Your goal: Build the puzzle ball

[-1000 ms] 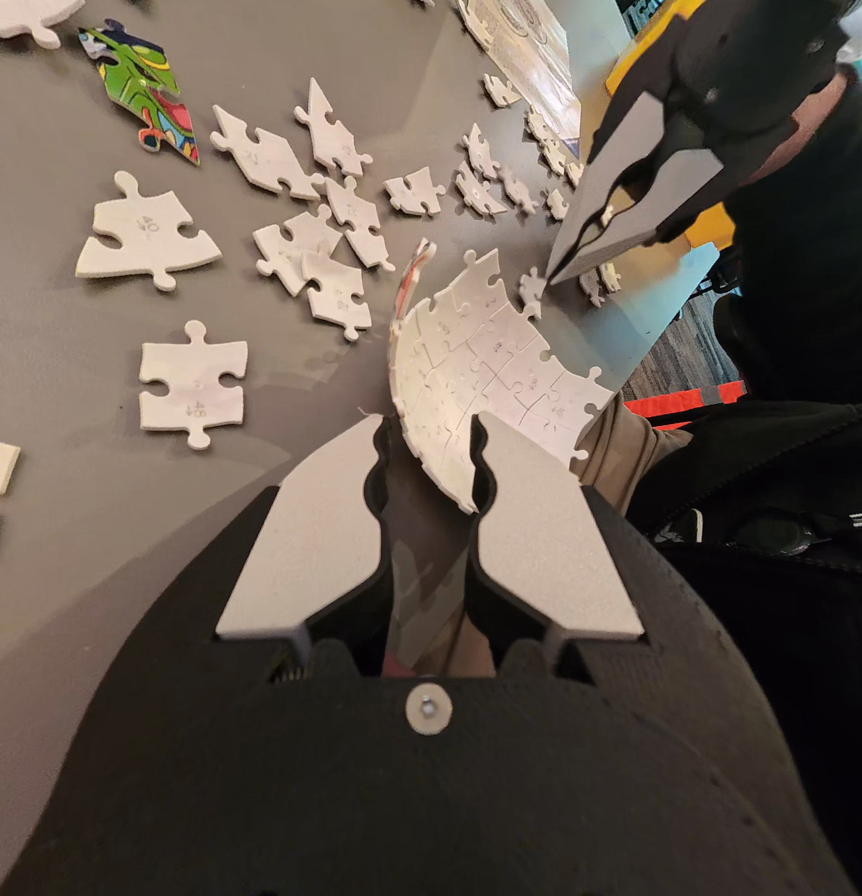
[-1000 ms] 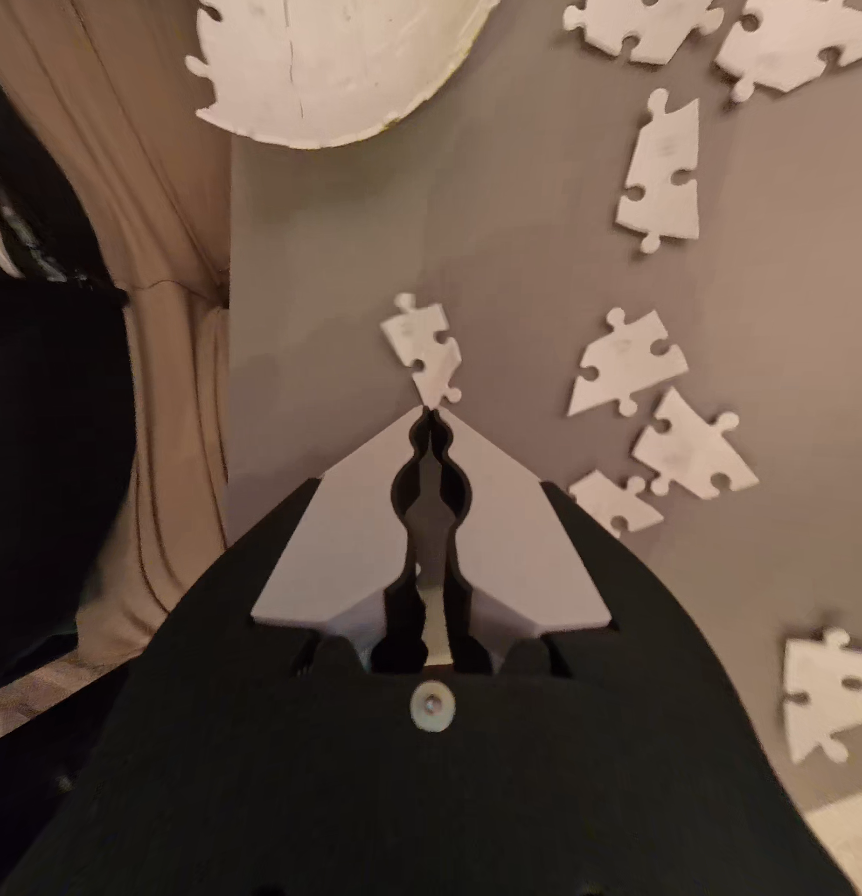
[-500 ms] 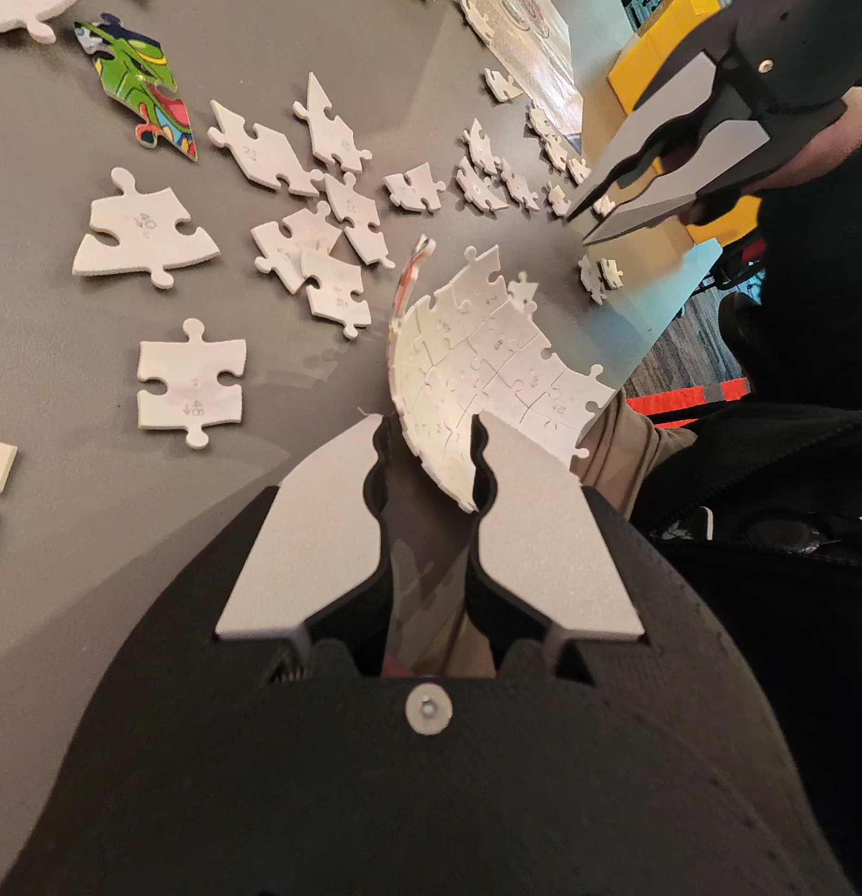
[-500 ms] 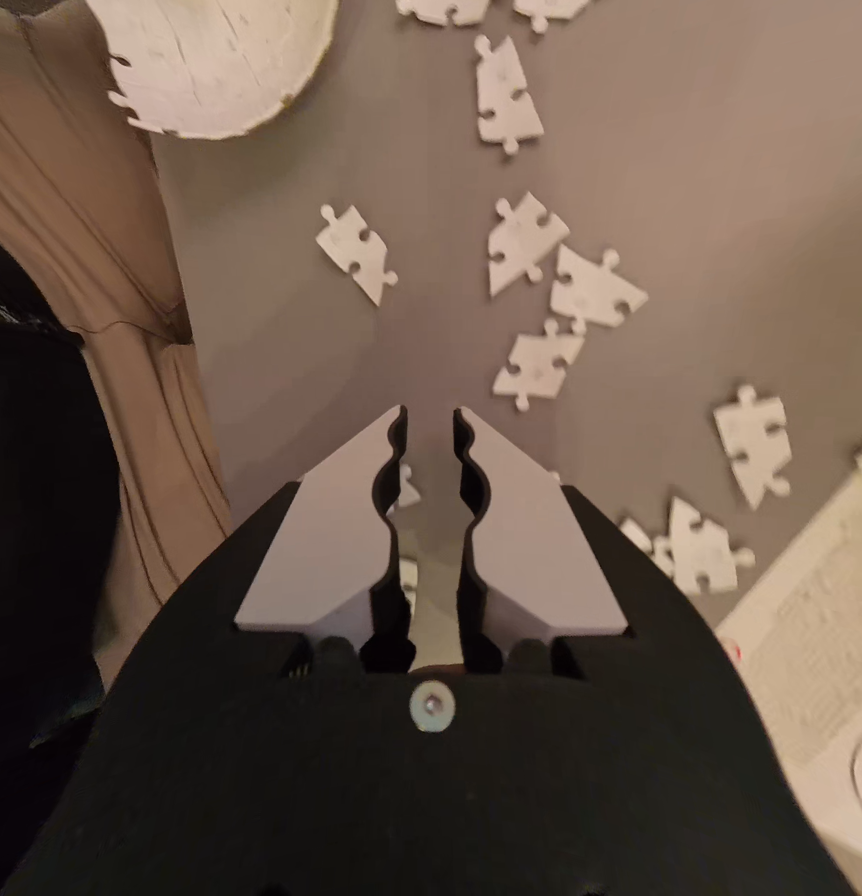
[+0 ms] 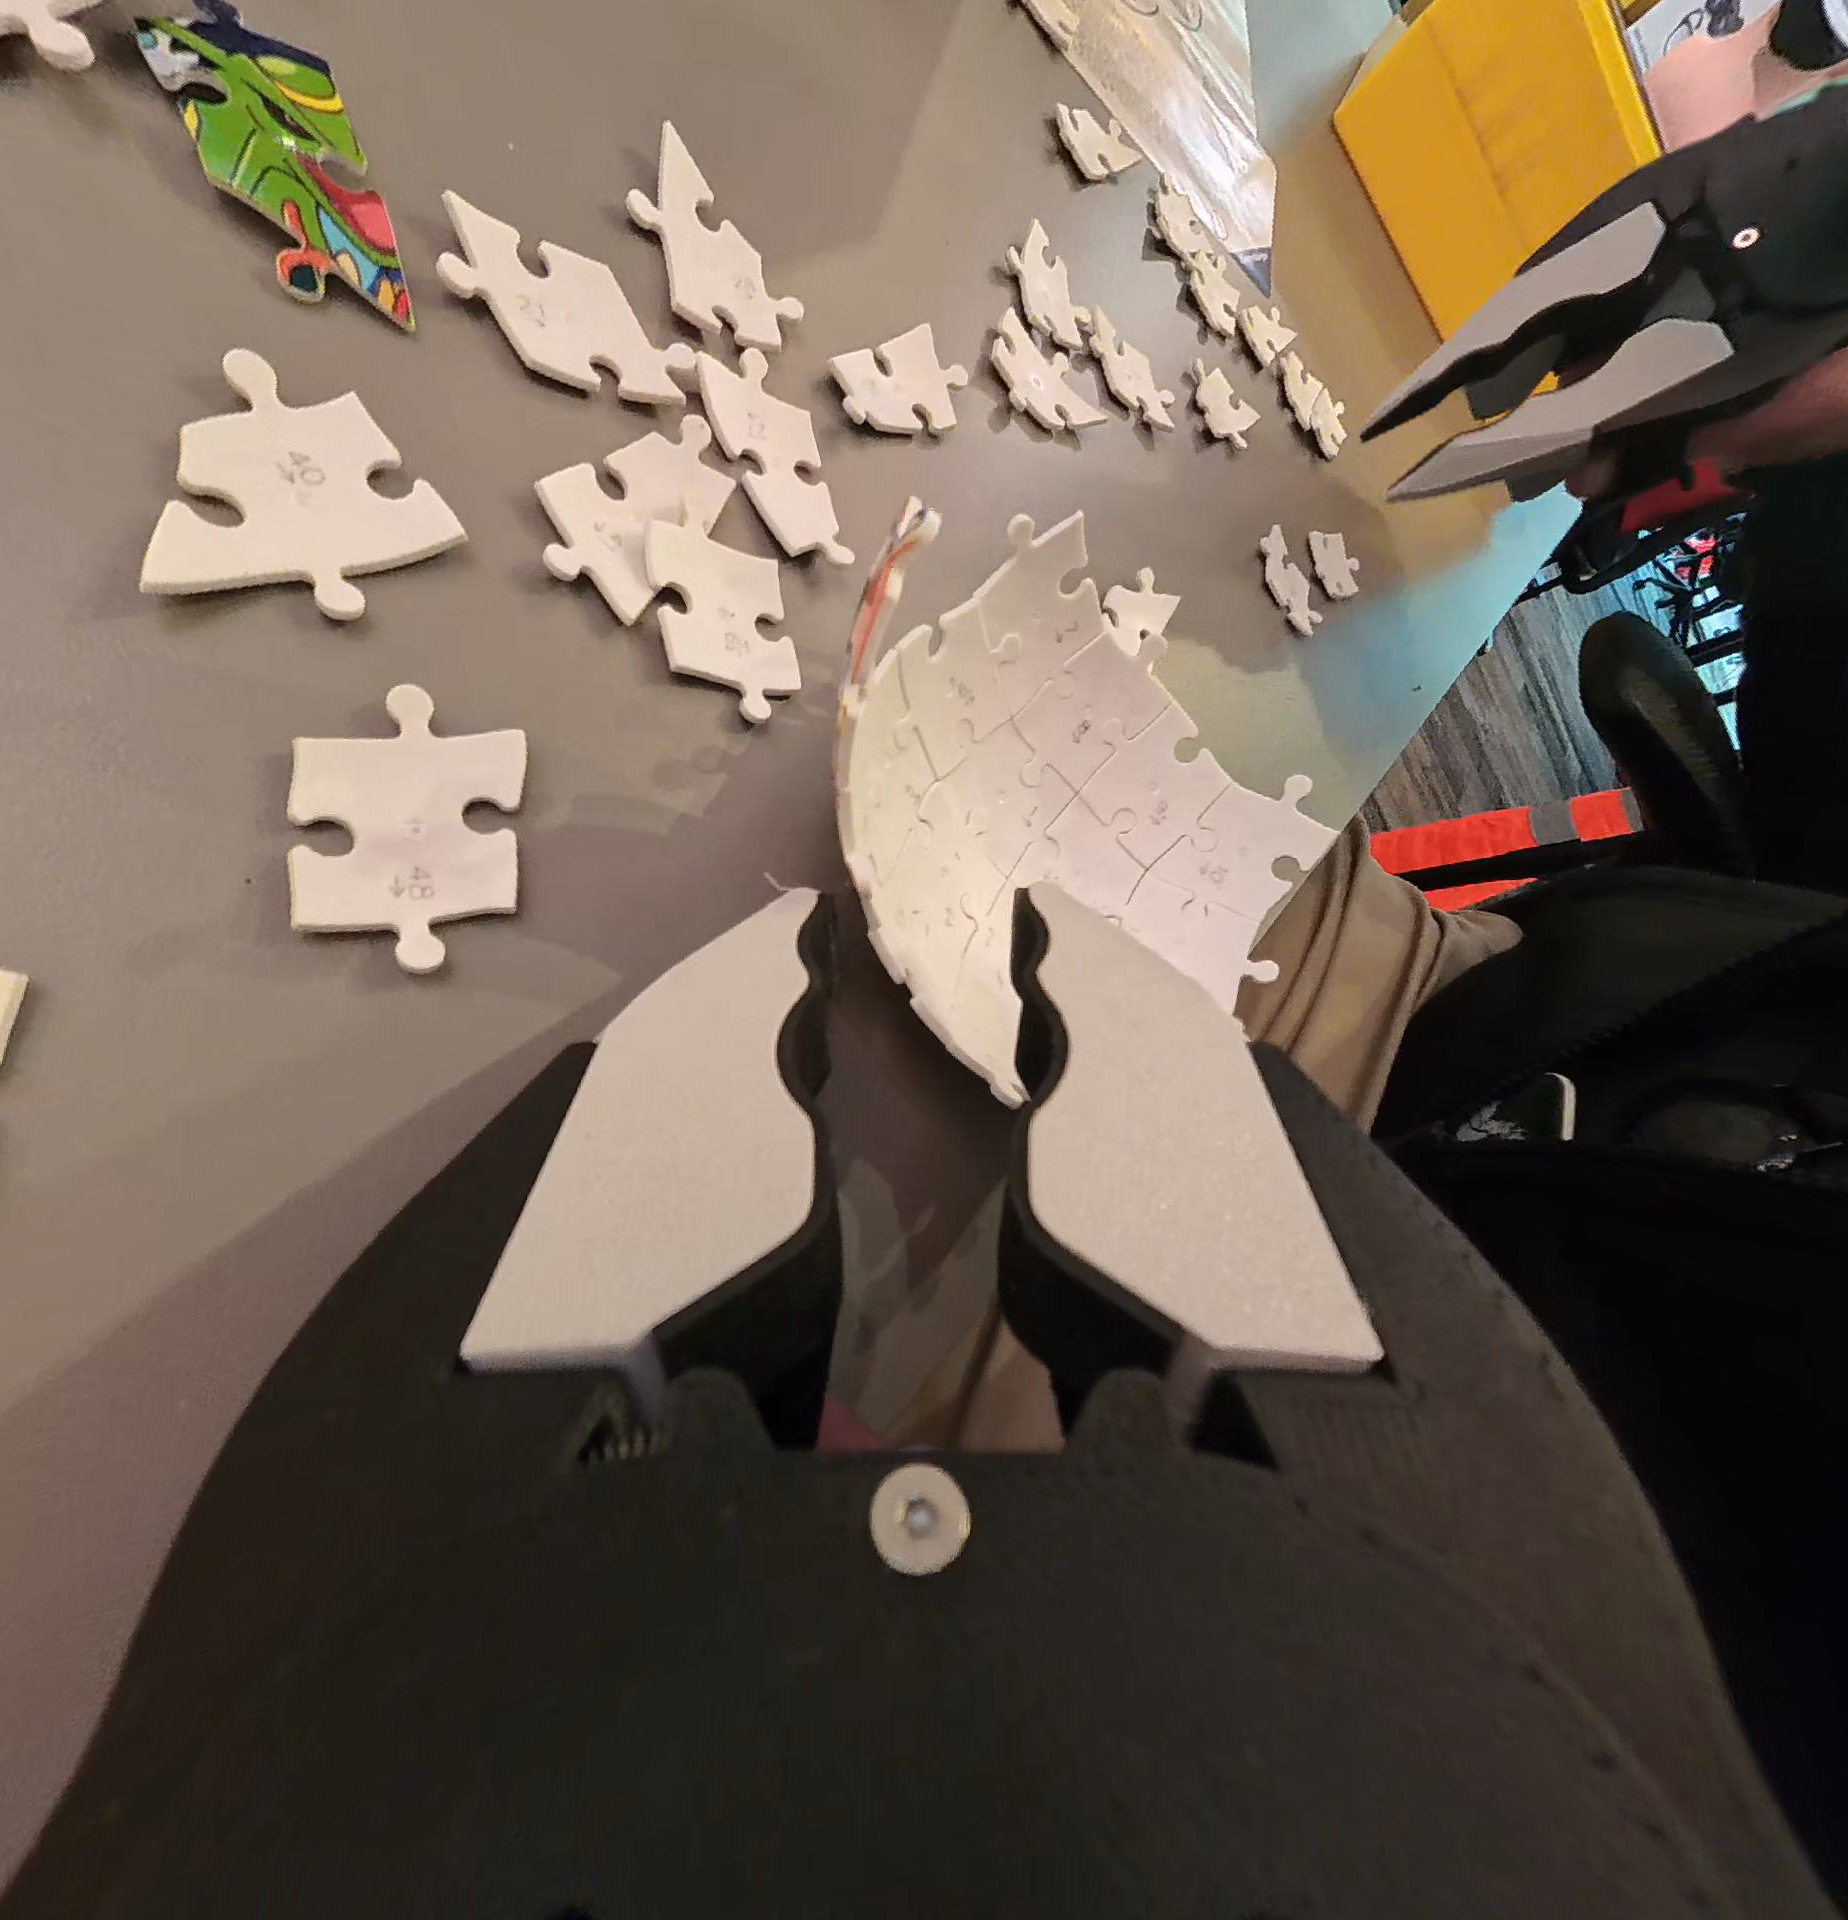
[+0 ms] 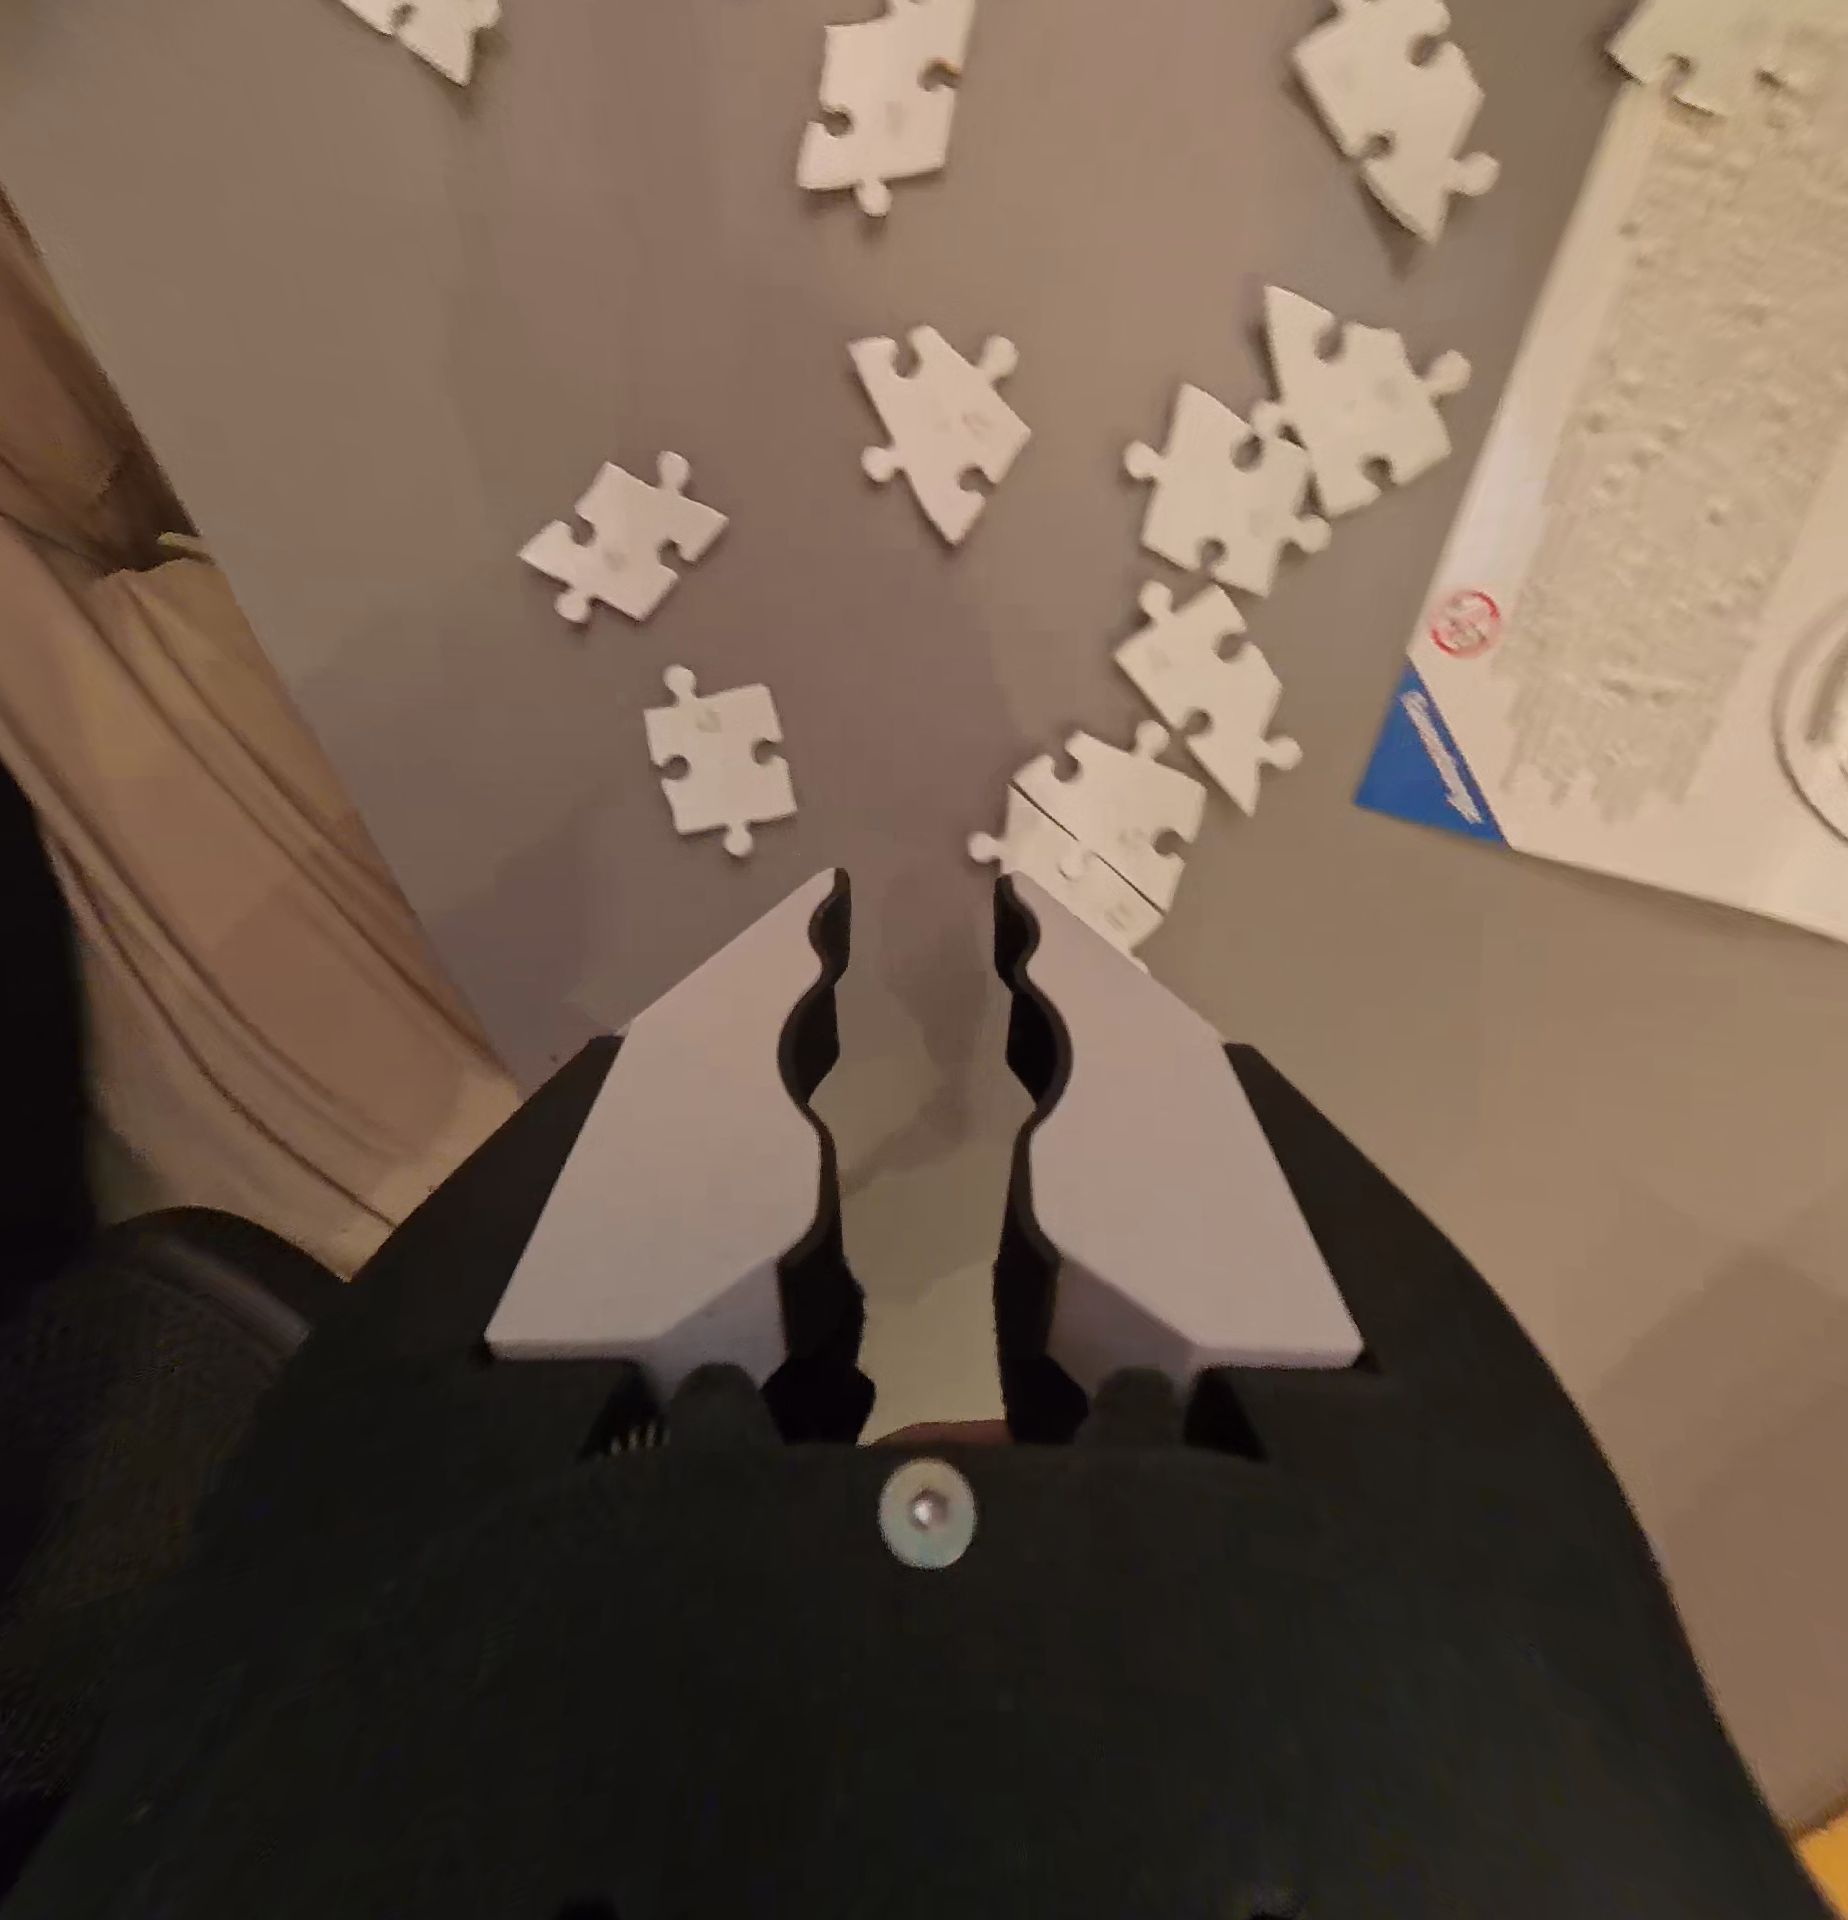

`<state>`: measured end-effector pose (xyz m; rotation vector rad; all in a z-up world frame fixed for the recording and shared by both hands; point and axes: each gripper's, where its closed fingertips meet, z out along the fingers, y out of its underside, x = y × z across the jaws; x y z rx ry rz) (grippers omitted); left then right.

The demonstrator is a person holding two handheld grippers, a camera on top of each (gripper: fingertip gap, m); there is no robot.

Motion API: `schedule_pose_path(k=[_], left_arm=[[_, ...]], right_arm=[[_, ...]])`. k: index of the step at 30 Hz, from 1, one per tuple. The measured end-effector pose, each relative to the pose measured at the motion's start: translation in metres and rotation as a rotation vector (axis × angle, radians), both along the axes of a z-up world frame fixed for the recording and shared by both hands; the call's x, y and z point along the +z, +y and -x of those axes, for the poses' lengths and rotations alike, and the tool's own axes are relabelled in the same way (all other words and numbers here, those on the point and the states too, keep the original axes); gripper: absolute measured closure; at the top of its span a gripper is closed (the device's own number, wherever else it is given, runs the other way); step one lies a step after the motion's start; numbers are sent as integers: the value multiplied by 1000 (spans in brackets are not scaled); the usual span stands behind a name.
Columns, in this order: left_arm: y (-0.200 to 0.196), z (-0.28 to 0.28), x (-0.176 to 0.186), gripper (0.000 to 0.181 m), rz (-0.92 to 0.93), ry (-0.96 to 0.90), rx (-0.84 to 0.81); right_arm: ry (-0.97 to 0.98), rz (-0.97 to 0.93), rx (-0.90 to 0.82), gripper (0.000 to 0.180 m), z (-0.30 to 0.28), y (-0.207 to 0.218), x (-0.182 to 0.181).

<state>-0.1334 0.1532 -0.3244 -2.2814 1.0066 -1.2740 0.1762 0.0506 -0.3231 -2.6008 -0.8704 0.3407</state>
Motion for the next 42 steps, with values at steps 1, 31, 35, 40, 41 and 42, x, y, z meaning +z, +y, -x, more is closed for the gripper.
schedule_pose_path(k=[1,31,35,40,41,42], left_arm=[[0,0,0,148,0,3,-1],[2,-2,0,150,-2,-5,-10],[1,-2,0,150,-1,-8,-13],[1,-2,1,150,1,-12,-17],[1,-2,1,150,2,-13,-17],[1,-2,1,150,3,-14,-18]], right_arm=[[-12,-13,-19,152,-7,0,0],[-50,-121,-102,140,-31,44,-8],[-37,-129,-93,139,-26,57,-11],[-16,-93,-71,141,-22,55,-13],[-5,-106,-74,141,-22,58,-10],[6,-118,-79,141,-21,61,-7]])
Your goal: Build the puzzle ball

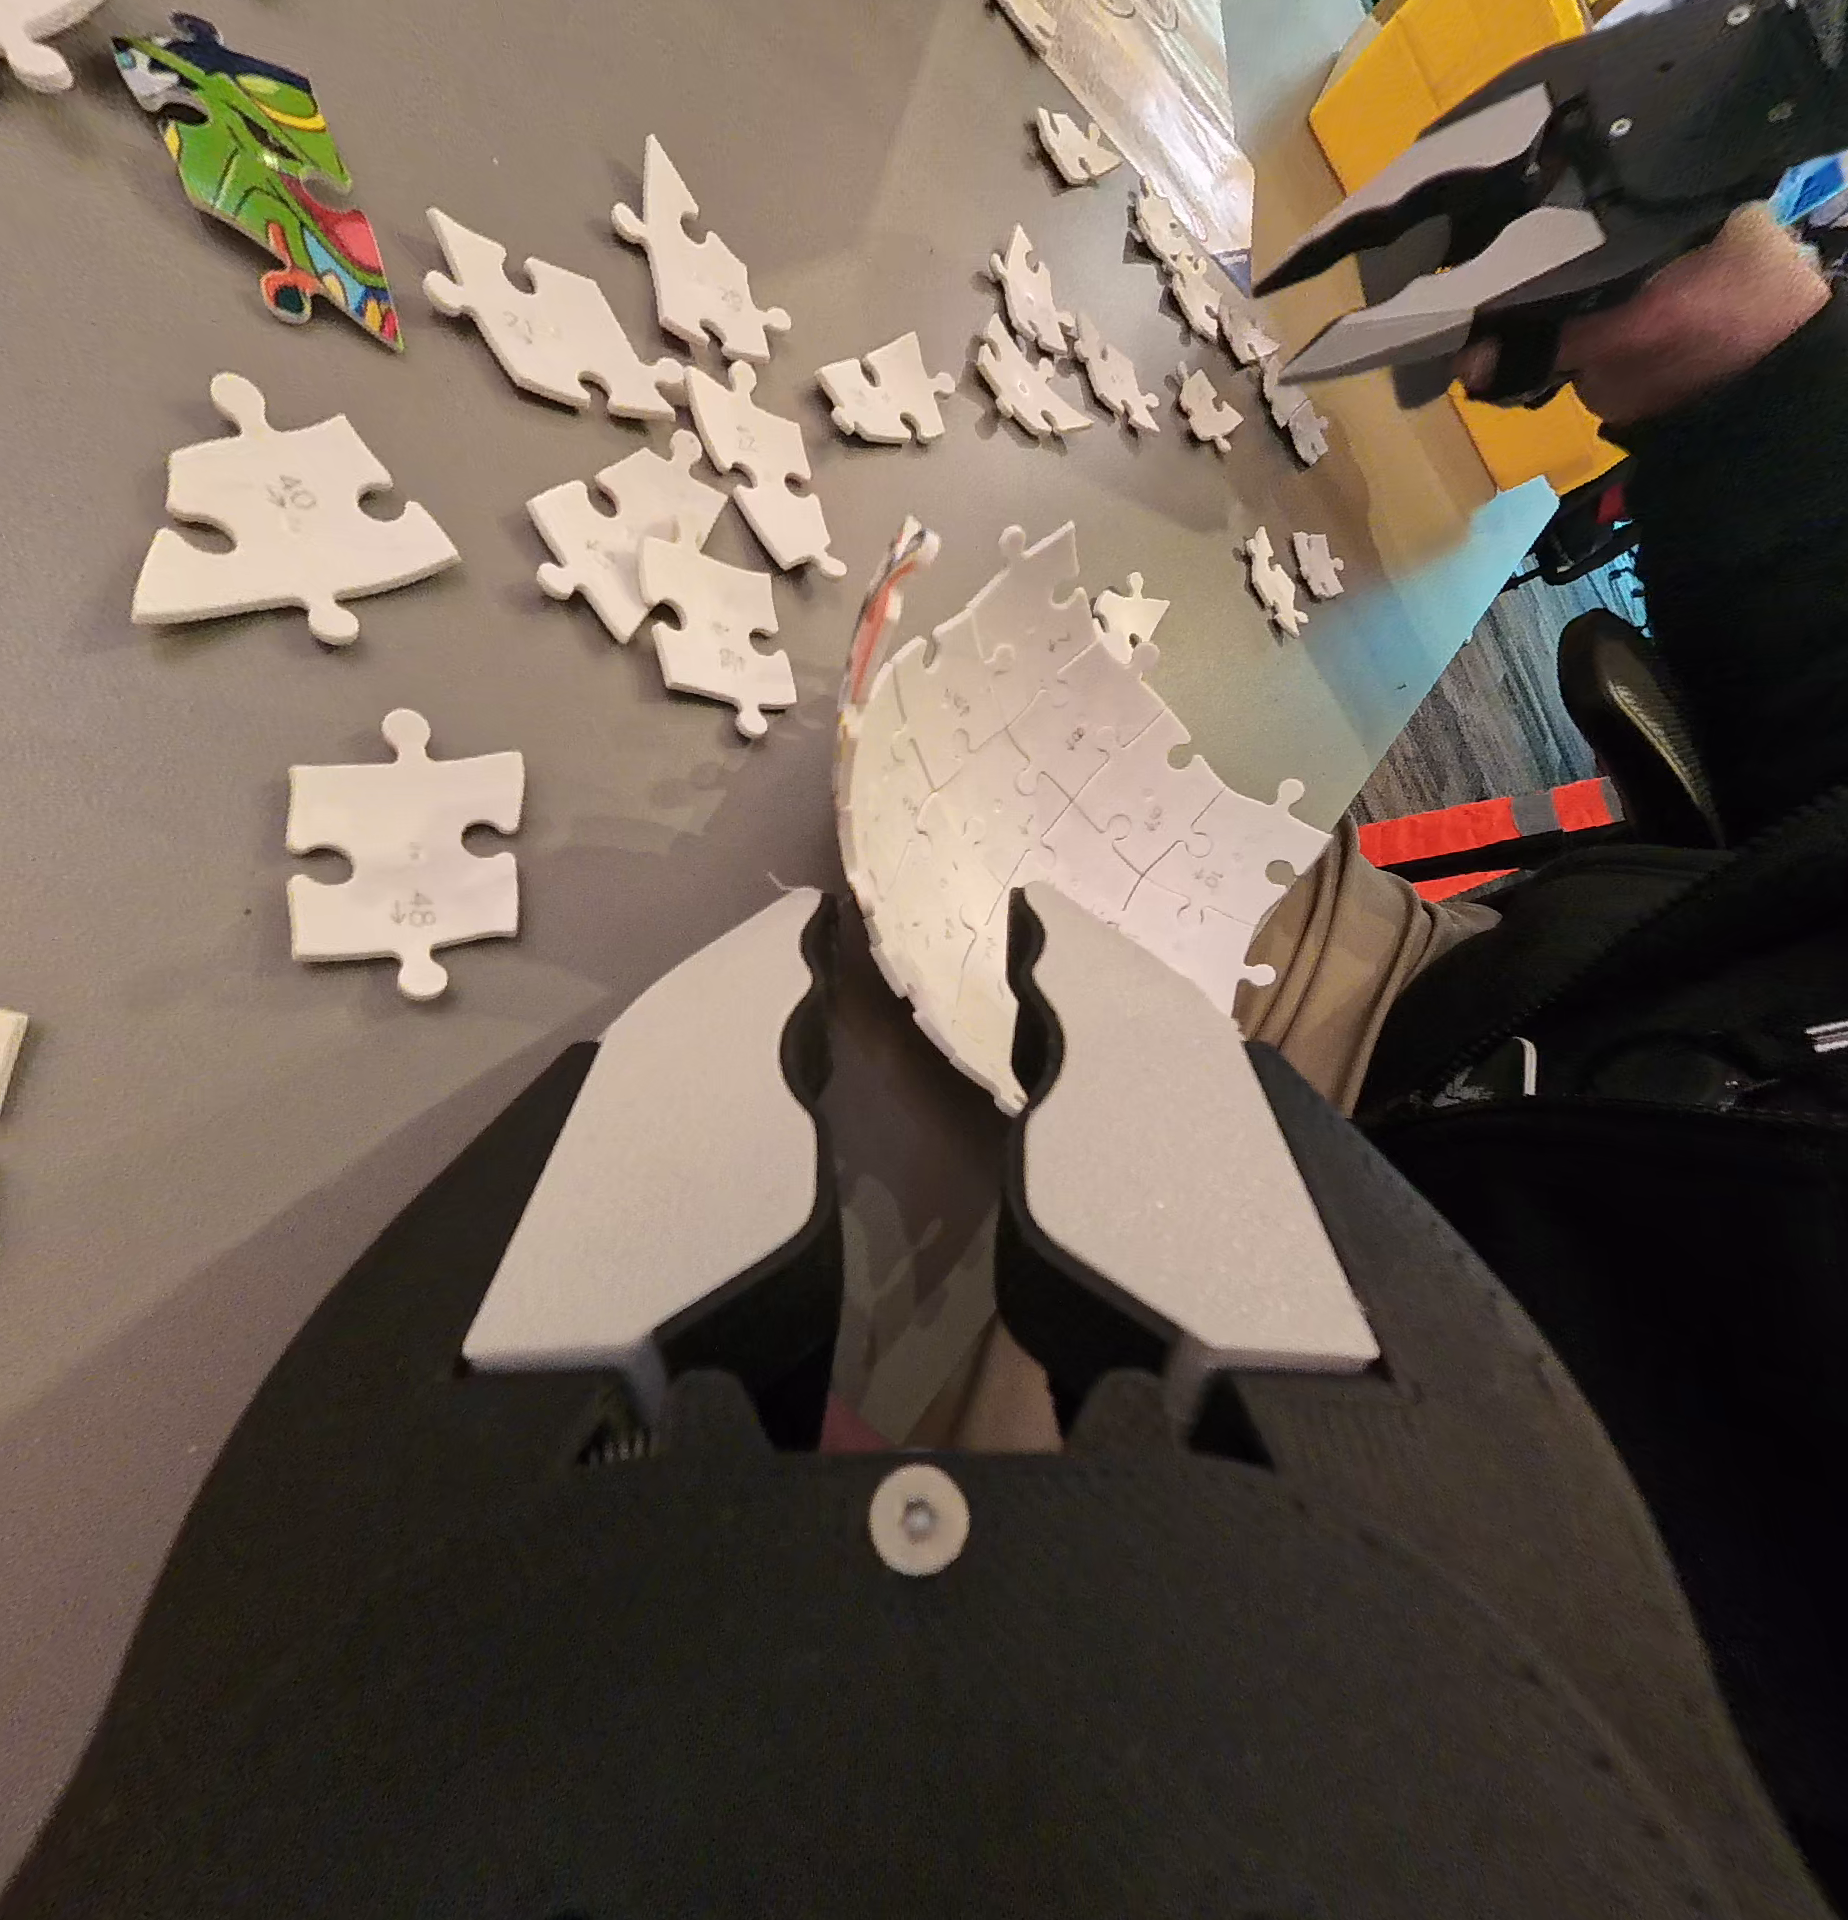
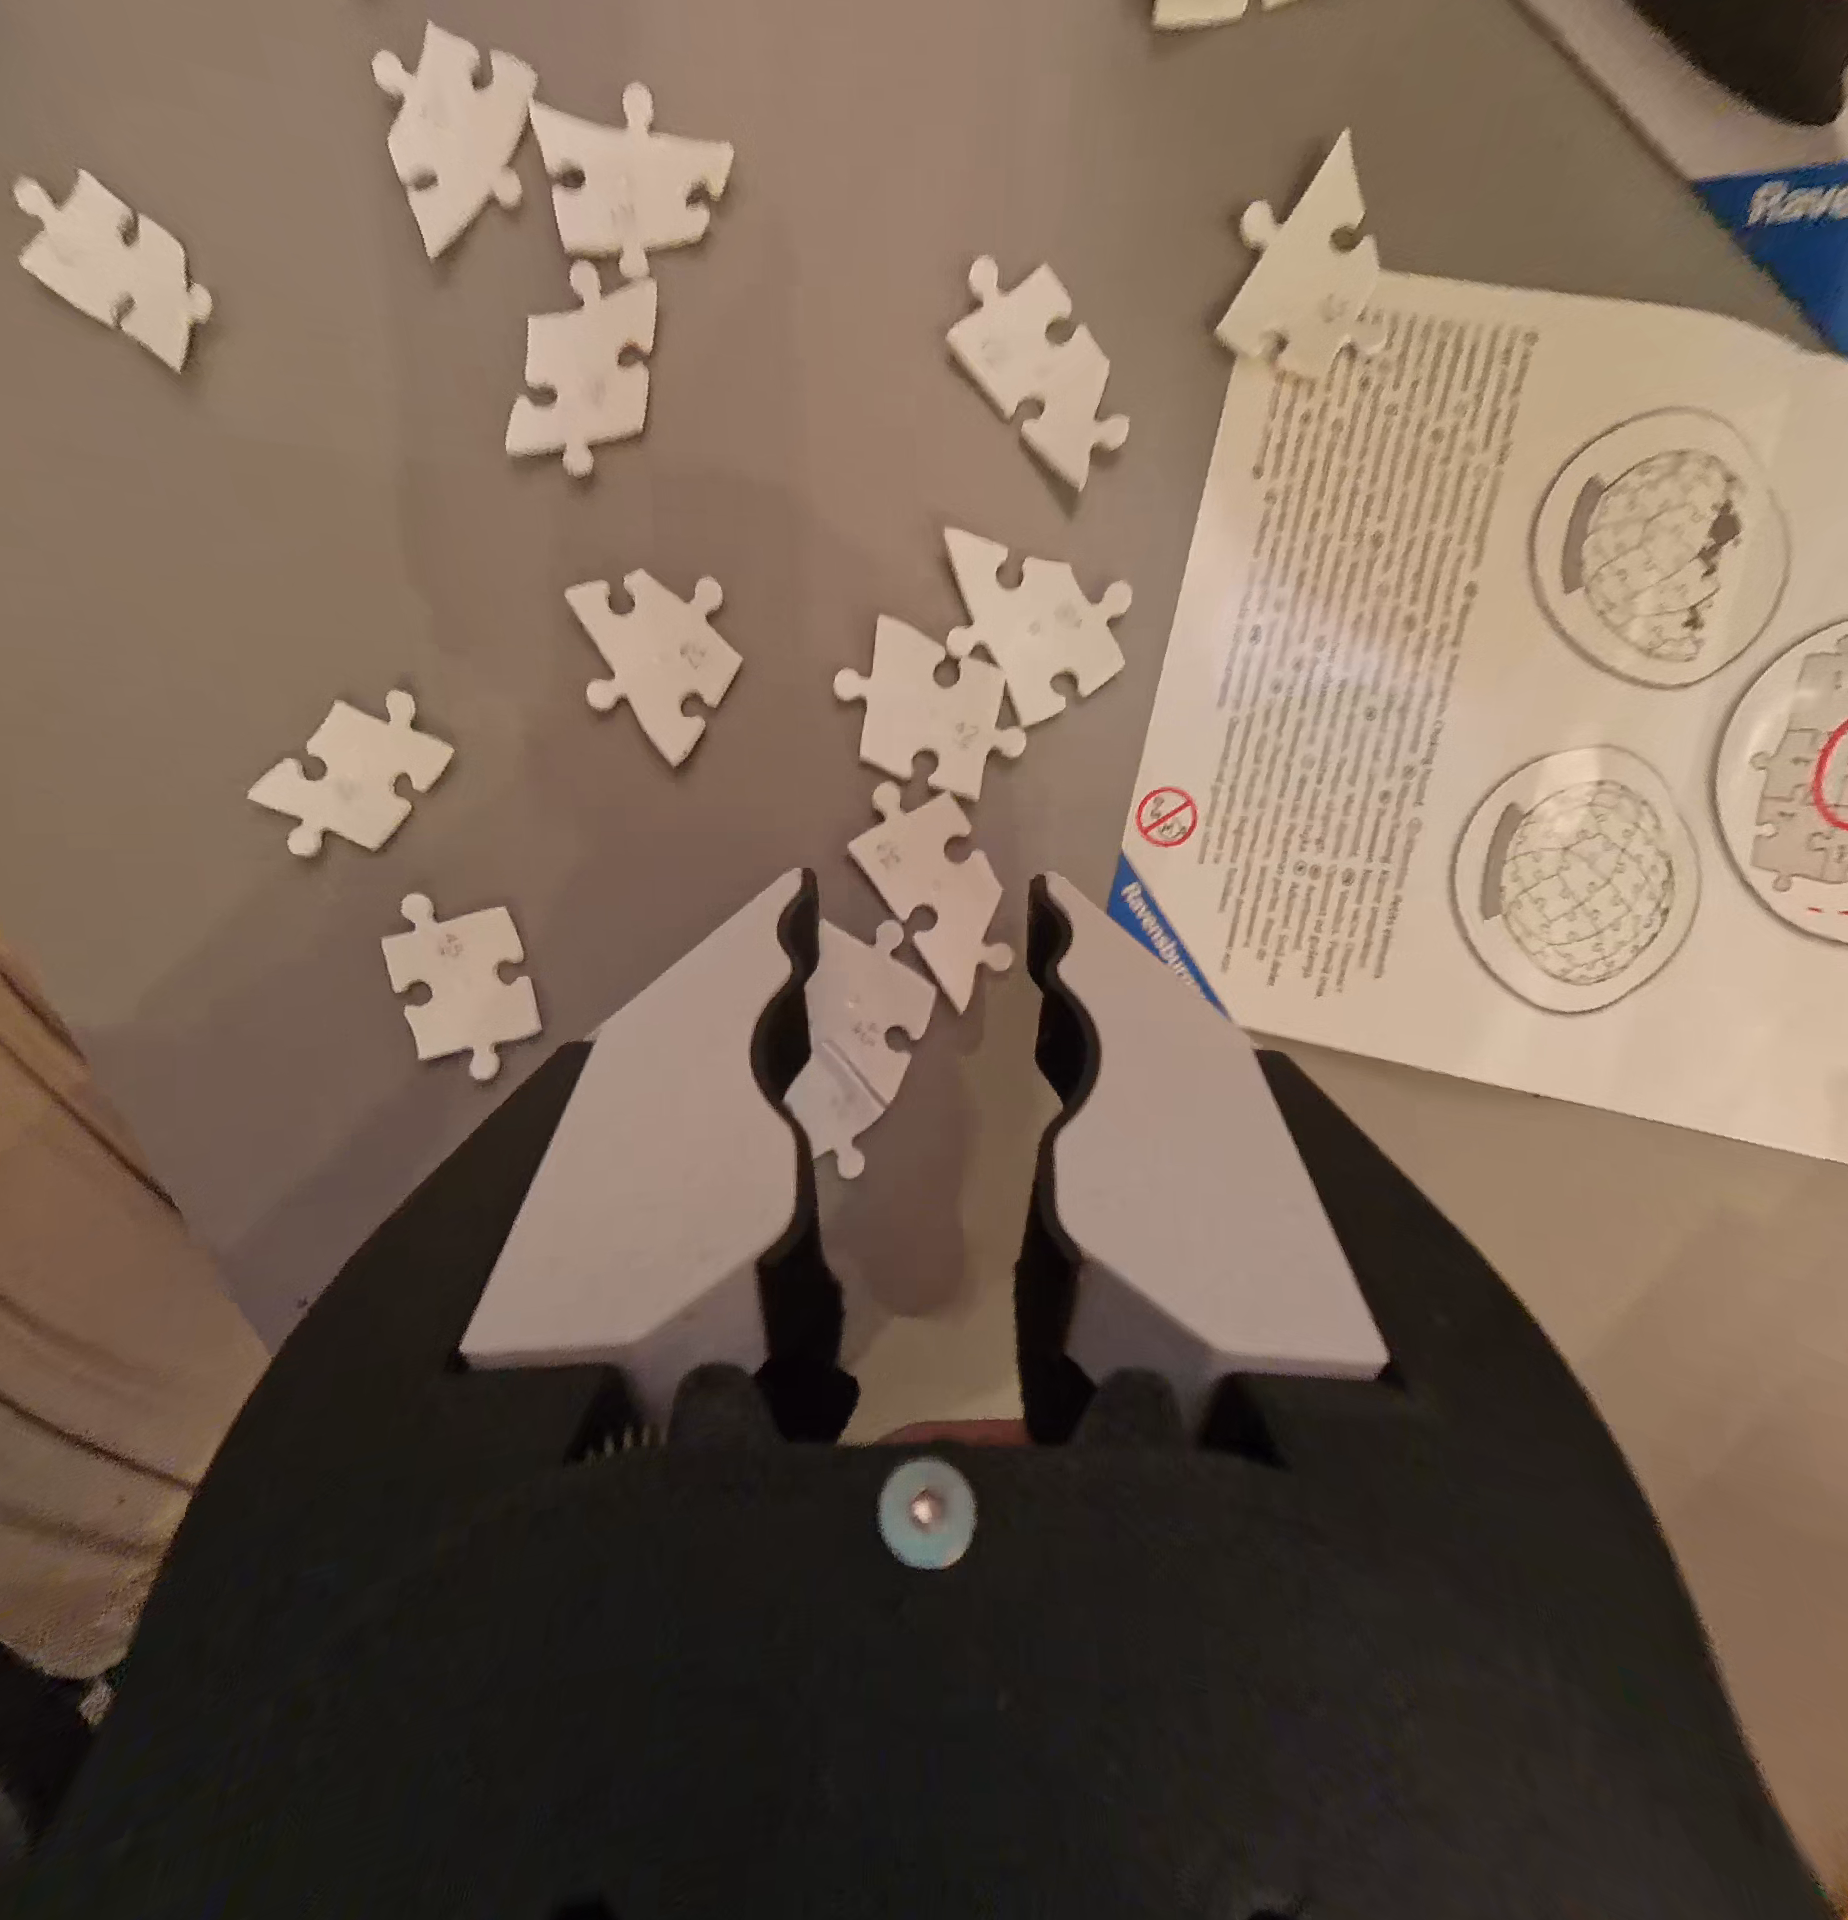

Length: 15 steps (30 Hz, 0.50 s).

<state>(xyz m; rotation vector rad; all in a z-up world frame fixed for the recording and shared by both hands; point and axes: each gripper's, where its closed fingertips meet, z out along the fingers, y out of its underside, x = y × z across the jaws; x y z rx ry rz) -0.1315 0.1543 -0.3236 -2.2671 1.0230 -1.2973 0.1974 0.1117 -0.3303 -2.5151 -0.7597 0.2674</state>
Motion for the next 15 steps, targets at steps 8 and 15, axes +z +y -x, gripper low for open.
schedule_pose_path(k=[8,15], left_arm=[[0,0,0,150,1,-2,-6],[-1,0,-1,149,-4,7,-12]], right_arm=[[28,-66,-3,148,3,50,9],[34,33,57,164,3,66,-9]])
